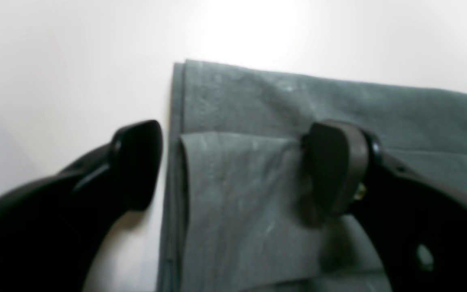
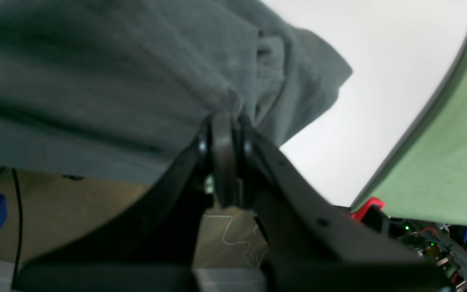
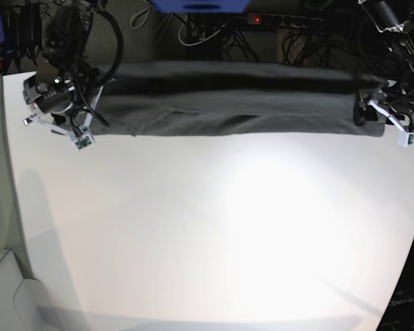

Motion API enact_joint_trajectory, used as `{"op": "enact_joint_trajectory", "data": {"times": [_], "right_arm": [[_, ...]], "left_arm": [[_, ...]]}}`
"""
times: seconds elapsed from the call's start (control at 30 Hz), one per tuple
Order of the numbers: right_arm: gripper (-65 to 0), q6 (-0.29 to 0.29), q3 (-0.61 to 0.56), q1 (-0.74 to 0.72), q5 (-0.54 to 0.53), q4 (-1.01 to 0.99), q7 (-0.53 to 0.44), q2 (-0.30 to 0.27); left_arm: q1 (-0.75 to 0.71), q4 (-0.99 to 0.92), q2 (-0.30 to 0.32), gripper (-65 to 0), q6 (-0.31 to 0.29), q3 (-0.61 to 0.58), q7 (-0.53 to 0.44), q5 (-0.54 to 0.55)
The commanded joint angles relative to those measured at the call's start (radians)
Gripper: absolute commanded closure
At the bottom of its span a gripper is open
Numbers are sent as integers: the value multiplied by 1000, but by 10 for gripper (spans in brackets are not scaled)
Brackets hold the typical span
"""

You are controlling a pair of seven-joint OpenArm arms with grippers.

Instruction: Layout the t-shirt on the table in an organized manner, then fold the t-shirt properly

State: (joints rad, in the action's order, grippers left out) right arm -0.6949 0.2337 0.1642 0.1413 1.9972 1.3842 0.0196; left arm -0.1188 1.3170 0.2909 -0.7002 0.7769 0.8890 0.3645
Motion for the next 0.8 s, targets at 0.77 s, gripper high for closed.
{"op": "enact_joint_trajectory", "data": {"times": [0.77], "right_arm": [[-198,-3,2,-8,4,-31,-6,-2]], "left_arm": [[1,9,14,-548,2,8,12,3]]}}
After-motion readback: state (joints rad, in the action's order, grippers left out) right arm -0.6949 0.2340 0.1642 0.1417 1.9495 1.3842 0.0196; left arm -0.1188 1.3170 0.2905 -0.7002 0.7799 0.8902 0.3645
